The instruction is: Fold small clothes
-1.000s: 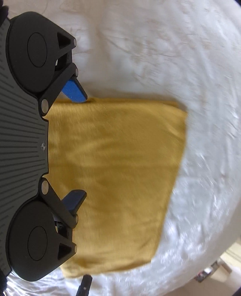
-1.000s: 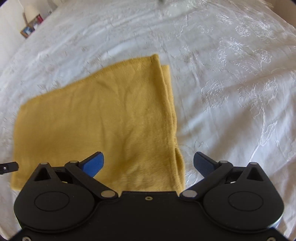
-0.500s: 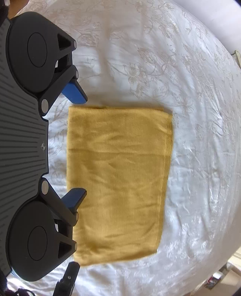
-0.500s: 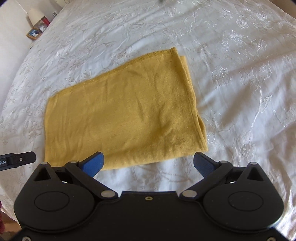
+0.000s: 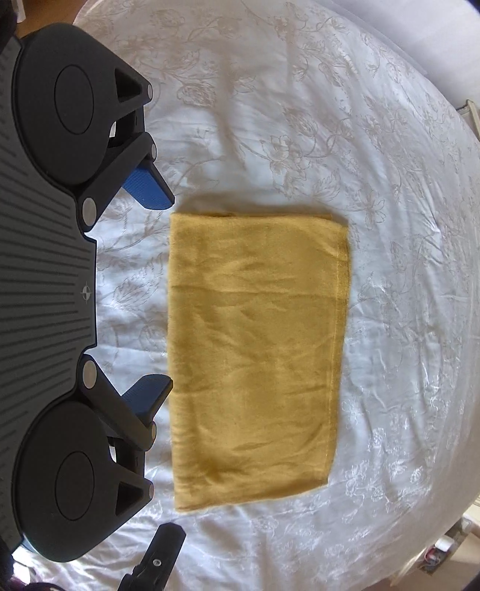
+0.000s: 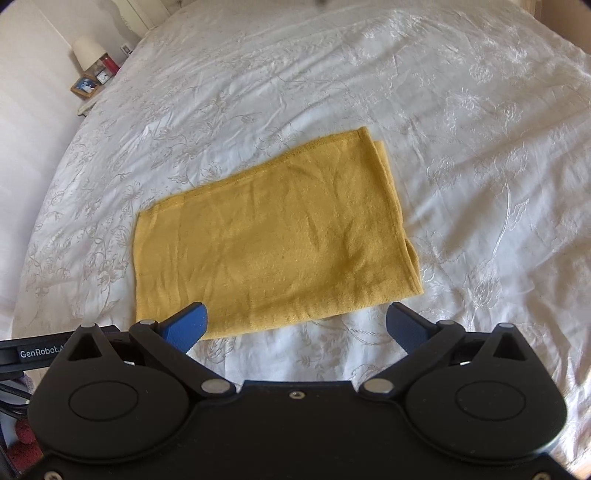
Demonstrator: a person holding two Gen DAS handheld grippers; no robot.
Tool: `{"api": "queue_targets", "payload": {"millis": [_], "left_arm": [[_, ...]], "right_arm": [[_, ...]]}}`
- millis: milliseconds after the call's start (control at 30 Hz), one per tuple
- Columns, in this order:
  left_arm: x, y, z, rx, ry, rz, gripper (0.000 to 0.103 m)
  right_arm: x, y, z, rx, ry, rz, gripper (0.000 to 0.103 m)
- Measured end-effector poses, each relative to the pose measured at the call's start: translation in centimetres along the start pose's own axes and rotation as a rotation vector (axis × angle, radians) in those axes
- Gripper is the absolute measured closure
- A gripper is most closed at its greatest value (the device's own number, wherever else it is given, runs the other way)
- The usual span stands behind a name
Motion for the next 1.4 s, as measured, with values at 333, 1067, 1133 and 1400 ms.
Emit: {"api": "queue_targets", "payload": {"millis": [333,1067,1133,1400], "left_arm": [[-0.2,1.9,-1.2,0.039,-0.028,-0.024,0.006],[3.0,7.4,0.9,0.099,-0.163,-0.081,0.006],[3.3,7.8,1.4,0.102,-0.179,-0.081,0.006],[4.2,8.8,3.8,0.109,-0.225,-0.070,0.007]], "right_arm": [[0.9,0.6,-0.8,-0.026,0.052,-0.107,0.001],[7.7,7.1,8.9,0.128,-0.205,-0.052,0.001],[8.4,7.6,10.1,0.132,-0.217,-0.051,0.001],[9.6,9.6,14.4,0.165,-0.270,-0.027,0.001]]}}
Point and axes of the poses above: each gripper's, at about its wrist camera, not at the fingertips, and z roughly the way its jaws point, y to its right, x to its top, the point moved 6 cm from there along z, roughly the way its jaws point, and after that the axes turned 12 degrees about z, right-handed, at the moved point
